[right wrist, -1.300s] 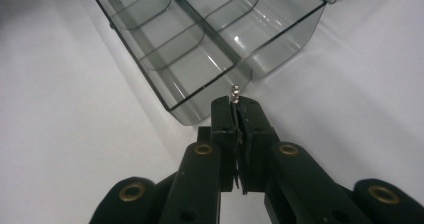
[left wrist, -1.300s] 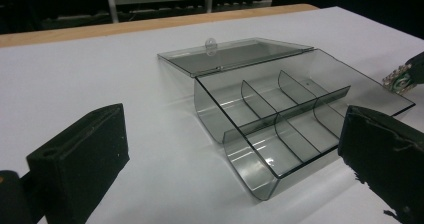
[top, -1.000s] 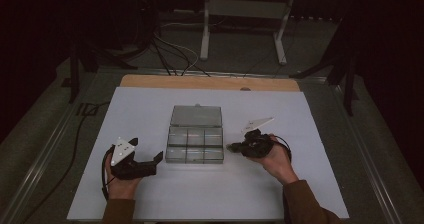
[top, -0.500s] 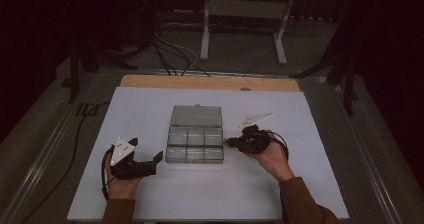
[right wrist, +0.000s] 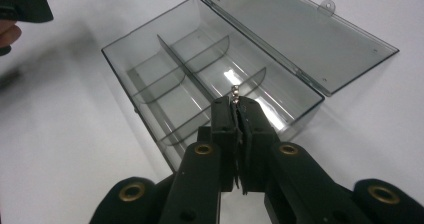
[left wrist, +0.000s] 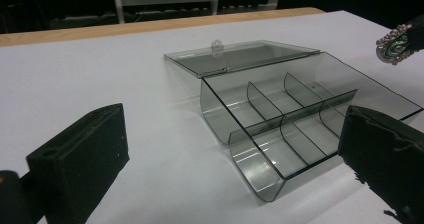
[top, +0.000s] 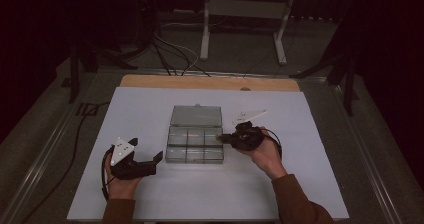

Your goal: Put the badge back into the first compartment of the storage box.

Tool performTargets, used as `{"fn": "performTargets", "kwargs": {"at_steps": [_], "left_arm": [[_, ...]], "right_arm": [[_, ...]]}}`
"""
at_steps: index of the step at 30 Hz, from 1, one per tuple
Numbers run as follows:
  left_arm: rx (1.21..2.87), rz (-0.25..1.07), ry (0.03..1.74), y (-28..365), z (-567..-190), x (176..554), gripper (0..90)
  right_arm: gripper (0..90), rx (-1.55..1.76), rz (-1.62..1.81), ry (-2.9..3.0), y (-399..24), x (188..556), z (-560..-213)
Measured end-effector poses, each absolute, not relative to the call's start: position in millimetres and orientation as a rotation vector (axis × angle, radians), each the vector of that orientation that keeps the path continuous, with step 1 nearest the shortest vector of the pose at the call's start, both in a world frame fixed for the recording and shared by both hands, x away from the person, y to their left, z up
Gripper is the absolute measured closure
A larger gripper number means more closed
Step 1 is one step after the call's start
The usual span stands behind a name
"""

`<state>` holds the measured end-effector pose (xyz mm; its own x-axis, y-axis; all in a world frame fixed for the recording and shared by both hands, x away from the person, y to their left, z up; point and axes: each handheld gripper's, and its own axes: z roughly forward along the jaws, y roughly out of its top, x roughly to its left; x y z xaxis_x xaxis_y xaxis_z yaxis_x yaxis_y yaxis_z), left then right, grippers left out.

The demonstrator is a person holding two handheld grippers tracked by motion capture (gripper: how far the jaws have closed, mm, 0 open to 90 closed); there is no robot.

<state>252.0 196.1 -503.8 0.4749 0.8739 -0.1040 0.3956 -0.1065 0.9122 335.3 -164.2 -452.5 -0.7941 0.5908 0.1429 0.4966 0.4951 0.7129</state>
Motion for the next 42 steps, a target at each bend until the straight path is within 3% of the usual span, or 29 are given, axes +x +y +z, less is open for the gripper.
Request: {"fn": "performTargets", "kwargs": {"at_steps": [42], "left_arm": [[1.702,0.585,1.098,197,-504,252,1.3]], "right_arm": [[87.3,1.015,1.330,2.508,-131,348,-441]]}}
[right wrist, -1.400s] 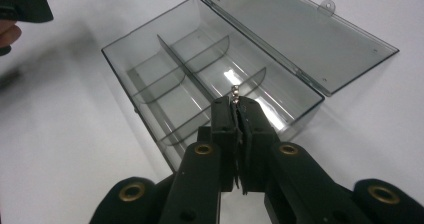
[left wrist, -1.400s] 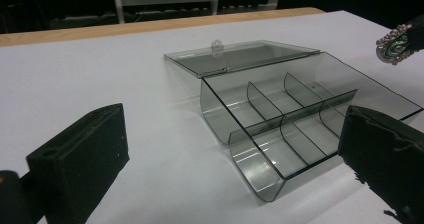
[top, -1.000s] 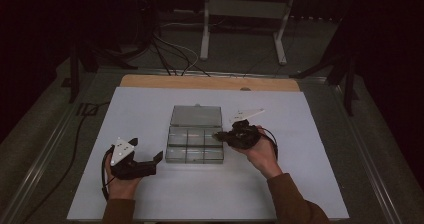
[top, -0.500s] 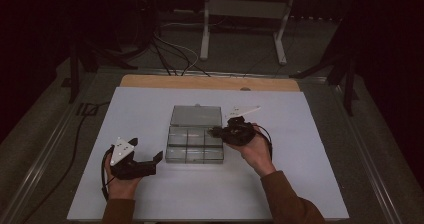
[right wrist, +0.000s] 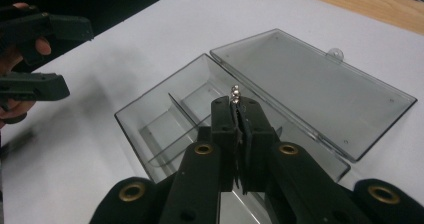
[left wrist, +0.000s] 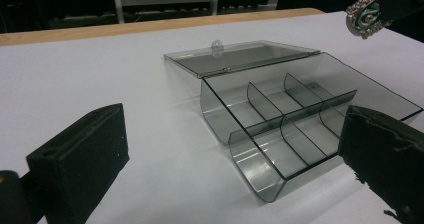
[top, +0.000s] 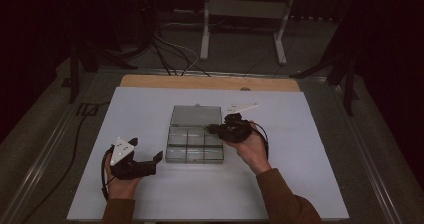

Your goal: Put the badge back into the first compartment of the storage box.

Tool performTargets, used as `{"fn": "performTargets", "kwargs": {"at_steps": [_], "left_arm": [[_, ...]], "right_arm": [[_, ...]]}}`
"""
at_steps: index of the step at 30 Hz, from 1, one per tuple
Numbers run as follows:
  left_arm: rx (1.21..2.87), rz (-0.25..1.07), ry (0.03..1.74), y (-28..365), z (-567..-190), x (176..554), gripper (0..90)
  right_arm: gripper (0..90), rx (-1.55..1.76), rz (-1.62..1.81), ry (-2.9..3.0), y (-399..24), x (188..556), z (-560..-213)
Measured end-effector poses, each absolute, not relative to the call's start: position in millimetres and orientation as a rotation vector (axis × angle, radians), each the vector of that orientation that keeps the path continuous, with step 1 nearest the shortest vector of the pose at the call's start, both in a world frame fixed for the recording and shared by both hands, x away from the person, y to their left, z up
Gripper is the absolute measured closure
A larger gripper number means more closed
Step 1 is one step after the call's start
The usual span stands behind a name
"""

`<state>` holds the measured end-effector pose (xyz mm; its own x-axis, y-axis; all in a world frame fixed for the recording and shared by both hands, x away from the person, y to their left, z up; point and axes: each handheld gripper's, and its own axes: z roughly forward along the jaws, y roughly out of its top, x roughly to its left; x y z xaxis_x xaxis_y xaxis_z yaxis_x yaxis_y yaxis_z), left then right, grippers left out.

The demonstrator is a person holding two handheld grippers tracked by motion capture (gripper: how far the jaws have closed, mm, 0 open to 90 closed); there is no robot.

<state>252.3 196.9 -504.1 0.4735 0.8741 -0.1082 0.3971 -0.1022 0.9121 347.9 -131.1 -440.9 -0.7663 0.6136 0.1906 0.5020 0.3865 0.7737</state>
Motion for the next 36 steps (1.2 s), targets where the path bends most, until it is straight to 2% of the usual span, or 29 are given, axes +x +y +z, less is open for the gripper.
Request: {"fn": "performTargets", "kwargs": {"at_steps": [36], "left_arm": [[1.701,0.585,1.097,198,-504,252,1.3]], "right_arm": [[87.2,1.040,1.339,2.495,-98,359,-452]]}}
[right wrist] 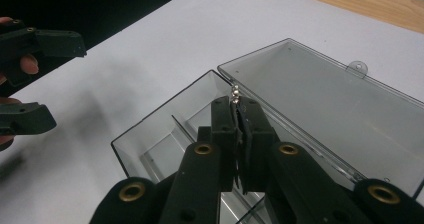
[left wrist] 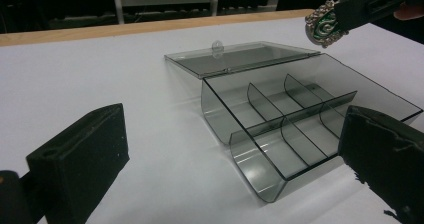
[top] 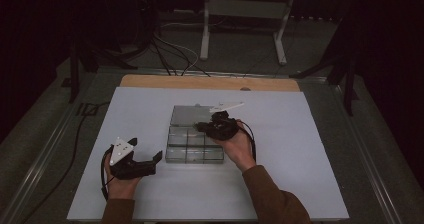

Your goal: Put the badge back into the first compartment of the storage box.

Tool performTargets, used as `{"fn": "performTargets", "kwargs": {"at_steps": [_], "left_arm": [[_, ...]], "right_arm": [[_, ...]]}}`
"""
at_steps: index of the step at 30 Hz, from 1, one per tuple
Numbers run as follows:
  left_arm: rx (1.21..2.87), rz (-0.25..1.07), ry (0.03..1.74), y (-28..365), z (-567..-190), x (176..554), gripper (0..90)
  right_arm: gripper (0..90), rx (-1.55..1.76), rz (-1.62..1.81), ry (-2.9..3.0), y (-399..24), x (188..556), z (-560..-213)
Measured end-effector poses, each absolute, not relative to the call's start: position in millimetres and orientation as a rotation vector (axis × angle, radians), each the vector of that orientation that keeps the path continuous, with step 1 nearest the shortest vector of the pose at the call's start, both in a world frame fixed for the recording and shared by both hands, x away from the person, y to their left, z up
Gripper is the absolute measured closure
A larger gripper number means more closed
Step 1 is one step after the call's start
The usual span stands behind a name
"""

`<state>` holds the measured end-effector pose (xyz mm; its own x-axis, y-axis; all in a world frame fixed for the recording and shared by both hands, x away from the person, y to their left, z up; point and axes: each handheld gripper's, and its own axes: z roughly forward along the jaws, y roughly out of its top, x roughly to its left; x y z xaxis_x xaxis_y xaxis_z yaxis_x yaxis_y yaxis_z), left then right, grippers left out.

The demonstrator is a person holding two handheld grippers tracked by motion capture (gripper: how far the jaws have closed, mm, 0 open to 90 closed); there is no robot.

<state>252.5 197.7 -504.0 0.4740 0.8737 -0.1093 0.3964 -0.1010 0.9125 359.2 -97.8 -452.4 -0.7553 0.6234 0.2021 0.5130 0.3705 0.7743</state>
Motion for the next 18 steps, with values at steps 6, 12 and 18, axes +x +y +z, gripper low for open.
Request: {"fn": "performTargets", "kwargs": {"at_steps": [6,12,18], "left_arm": [[1.699,0.585,1.097,198,-504,252,1.3],[1.697,0.584,1.096,198,-504,253,1.3],[1.698,0.584,1.096,198,-504,253,1.3]], "right_arm": [[87.3,1.050,1.332,2.495,-92,360,-456],[87.2,1.054,1.325,2.500,-87,362,-459],[87.2,1.066,1.328,2.506,-82,363,-463]]}}
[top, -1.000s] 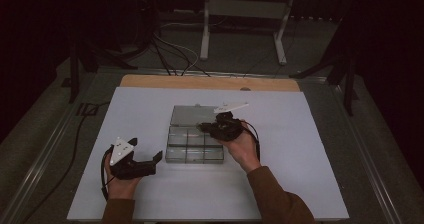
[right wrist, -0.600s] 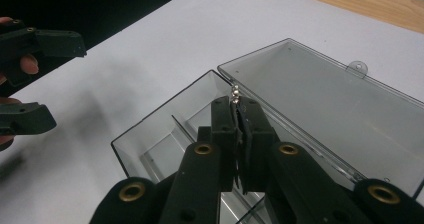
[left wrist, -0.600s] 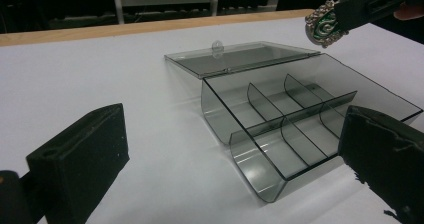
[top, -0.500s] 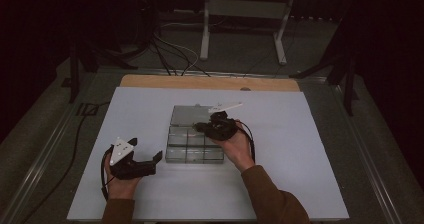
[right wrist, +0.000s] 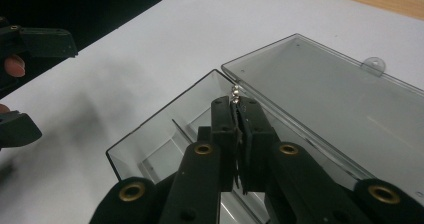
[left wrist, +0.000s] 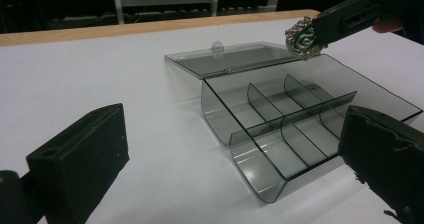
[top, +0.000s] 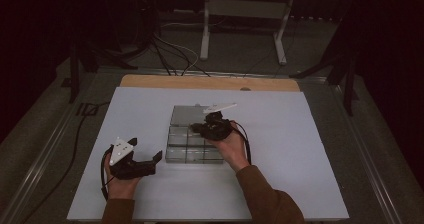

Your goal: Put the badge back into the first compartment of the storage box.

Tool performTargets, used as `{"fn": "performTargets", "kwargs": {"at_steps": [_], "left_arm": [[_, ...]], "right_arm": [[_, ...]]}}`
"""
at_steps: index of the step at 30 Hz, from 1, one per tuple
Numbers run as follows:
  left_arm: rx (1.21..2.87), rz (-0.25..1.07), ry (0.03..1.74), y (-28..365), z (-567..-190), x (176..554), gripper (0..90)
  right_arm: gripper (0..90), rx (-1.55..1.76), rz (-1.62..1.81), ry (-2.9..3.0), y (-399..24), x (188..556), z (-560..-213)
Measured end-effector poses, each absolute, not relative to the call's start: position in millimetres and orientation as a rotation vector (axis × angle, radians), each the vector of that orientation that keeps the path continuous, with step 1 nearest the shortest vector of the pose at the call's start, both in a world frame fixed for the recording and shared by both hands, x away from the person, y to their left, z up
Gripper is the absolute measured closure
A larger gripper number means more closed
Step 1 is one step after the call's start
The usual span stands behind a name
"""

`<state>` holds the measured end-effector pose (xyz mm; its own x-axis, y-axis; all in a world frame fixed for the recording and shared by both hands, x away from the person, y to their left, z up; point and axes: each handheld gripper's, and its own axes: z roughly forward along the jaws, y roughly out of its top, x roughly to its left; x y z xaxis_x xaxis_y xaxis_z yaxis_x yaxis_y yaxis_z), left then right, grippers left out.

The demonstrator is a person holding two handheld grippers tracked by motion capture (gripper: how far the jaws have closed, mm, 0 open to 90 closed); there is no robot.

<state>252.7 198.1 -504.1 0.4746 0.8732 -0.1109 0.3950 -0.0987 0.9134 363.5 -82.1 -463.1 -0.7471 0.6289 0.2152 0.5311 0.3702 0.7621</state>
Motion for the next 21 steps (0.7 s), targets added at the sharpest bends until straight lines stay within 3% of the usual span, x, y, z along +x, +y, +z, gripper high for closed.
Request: {"fn": "performTargets", "kwargs": {"at_steps": [21], "left_arm": [[1.699,0.583,1.095,198,-504,253,1.3]], "right_arm": [[87.1,1.080,1.325,2.525,-60,367,-470]]}}
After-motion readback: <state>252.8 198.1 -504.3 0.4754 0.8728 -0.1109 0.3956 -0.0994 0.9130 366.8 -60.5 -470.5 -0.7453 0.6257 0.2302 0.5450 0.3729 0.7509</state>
